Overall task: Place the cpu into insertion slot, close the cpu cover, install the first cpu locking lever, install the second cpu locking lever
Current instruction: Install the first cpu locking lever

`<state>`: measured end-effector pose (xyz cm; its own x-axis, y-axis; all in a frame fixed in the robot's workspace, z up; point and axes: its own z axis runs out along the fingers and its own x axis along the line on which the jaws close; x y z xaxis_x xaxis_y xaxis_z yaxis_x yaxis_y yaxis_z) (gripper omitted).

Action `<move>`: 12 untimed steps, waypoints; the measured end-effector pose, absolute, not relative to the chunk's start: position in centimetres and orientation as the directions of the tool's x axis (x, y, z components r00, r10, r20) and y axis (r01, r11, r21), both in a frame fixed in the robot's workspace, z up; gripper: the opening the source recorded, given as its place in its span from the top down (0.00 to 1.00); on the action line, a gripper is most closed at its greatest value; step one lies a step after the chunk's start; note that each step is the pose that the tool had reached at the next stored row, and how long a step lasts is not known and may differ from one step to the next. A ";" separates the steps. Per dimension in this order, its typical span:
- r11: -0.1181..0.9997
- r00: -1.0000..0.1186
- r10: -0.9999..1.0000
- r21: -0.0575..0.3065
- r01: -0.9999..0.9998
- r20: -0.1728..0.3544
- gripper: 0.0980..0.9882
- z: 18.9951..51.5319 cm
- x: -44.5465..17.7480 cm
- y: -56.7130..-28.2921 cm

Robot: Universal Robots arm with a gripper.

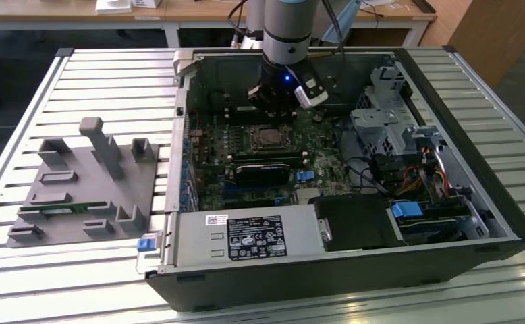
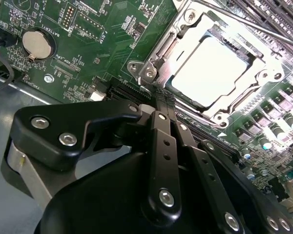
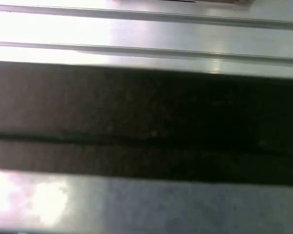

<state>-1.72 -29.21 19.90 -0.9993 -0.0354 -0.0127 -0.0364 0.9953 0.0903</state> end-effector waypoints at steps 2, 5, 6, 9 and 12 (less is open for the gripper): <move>0.995 -0.999 -0.035 0.090 -0.036 -0.013 0.98 19.9 -1.7 -29.2; 0.995 -0.999 -0.035 0.090 -0.036 -0.013 0.98 19.7 -1.7 -29.2; 0.995 -0.999 -0.035 0.090 -0.036 -0.013 0.98 19.7 -1.7 -29.2; 0.995 -0.999 -0.035 0.090 -0.036 -0.013 0.98 19.7 -1.7 -29.2; 0.995 -0.999 -0.035 0.090 -0.036 -0.013 0.98 19.8 -1.7 -29.2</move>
<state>-1.71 -29.20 19.77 -0.9993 -0.0354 -0.0130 -0.0364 0.9953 0.0902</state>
